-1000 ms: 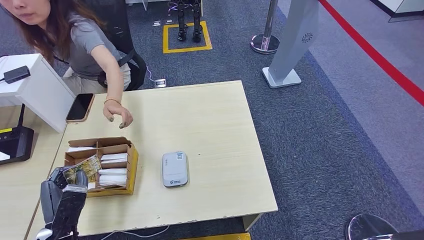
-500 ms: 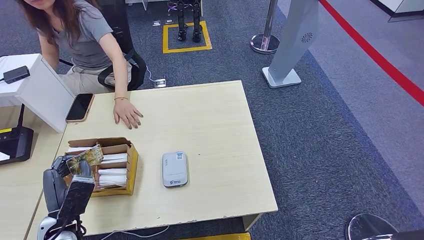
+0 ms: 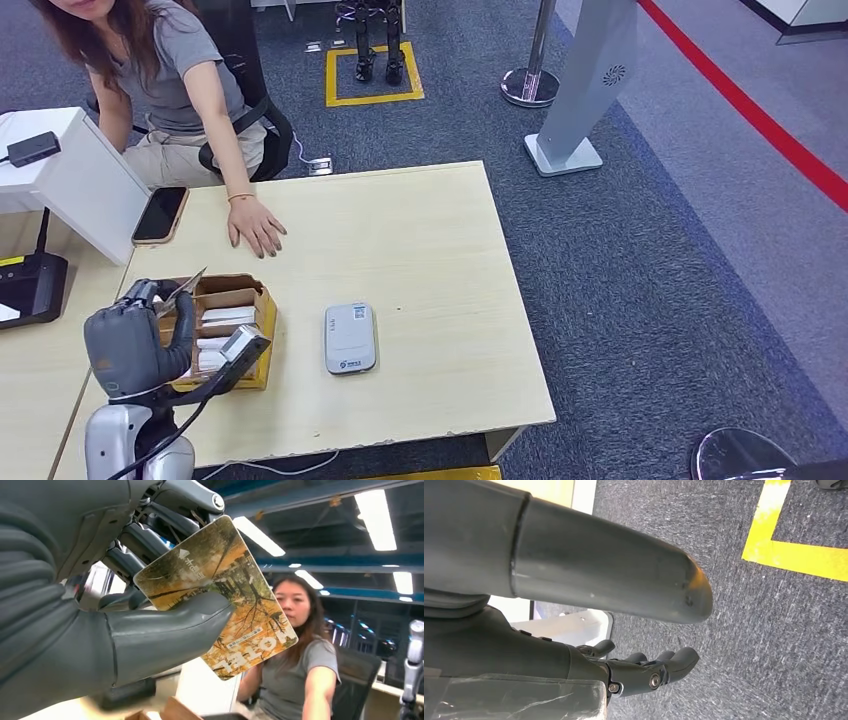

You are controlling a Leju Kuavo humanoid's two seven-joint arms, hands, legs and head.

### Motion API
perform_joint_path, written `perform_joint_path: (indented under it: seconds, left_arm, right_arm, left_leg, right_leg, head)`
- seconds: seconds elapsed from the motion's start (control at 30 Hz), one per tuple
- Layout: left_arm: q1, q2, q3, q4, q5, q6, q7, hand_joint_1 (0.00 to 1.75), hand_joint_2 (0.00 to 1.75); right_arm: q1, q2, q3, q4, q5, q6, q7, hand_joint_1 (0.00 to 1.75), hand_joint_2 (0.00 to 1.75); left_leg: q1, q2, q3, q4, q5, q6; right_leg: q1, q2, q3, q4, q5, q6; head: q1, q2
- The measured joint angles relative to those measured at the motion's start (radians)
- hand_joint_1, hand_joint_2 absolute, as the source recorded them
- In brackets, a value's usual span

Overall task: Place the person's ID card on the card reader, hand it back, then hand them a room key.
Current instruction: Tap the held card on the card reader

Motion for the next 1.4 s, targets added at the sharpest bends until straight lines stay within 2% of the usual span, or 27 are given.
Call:
perform_joint_path:
  seconds: [0.17, 0.43, 0.57, 0.7, 0.8, 1.1, 1.4]
  left_arm:
    - [-0.023, 0.034, -0.105, 0.056, -0.147, 0.007, 0.101, 1.75, 1.75]
    - [-0.037, 0.064, -0.19, 0.108, -0.218, 0.013, 0.153, 1.75, 1.75]
    - [-0.069, 0.116, -0.282, 0.14, -0.23, 0.012, 0.304, 1.75, 1.75]
    - [-0.13, 0.196, -0.433, 0.178, -0.233, 0.004, 0.491, 1.75, 1.75]
    - [-0.176, 0.249, -0.544, 0.204, -0.233, -0.005, 0.575, 1.75, 1.75]
    - [-0.264, 0.331, -0.712, 0.267, -0.233, -0.004, 0.667, 1.75, 1.75]
    - [-0.338, 0.345, -0.816, 0.346, -0.233, -0.005, 0.692, 1.75, 1.75]
  right_arm:
    - [0.0, 0.0, 0.003, 0.0, 0.0, -0.001, 0.009, 0.0, 0.0]
    - [0.0, 0.0, 0.003, 0.0, 0.0, -0.001, 0.011, 0.0, 0.0]
    - [-0.001, 0.0, 0.005, 0.0, 0.0, -0.001, 0.011, 0.0, 0.0]
    - [-0.001, 0.0, 0.006, 0.0, 0.0, 0.001, 0.011, 0.0, 0.0]
    - [-0.001, 0.0, 0.009, 0.0, 0.0, 0.002, 0.012, 0.0, 0.0]
    - [-0.001, 0.0, 0.025, 0.0, 0.0, 0.003, 0.011, 0.0, 0.0]
    - [-0.002, 0.0, 0.051, 0.0, 0.0, 0.006, 0.012, 0.0, 0.0]
  left_leg:
    - [0.0, 0.0, 0.0, 0.0, 0.0, 0.0]
    - [0.0, 0.0, 0.0, 0.0, 0.0, 0.0]
    - [0.0, 0.0, 0.0, 0.0, 0.0, 0.0]
    - [0.0, 0.0, 0.0, 0.0, 0.0, 0.0]
    - [0.0, 0.0, 0.0, 0.0, 0.0, 0.0]
    - [0.0, 0.0, 0.0, 0.0, 0.0, 0.0]
    - [0.0, 0.0, 0.0, 0.0, 0.0, 0.0]
  right_leg:
    - [0.0, 0.0, 0.0, 0.0, 0.0, 0.0]
    - [0.0, 0.0, 0.0, 0.0, 0.0, 0.0]
    - [0.0, 0.0, 0.0, 0.0, 0.0, 0.0]
    - [0.0, 0.0, 0.0, 0.0, 0.0, 0.0]
    - [0.0, 0.0, 0.0, 0.0, 0.0, 0.0]
    - [0.0, 0.0, 0.0, 0.0, 0.0, 0.0]
    - [0.0, 0.0, 0.0, 0.0, 0.0, 0.0]
  head:
    - [0.0, 0.0]
    - [0.0, 0.0]
    - [0.0, 0.0]
    - [0.0, 0.0]
    - [0.0, 0.0]
    - [0.0, 0.0]
    - [0.0, 0.0]
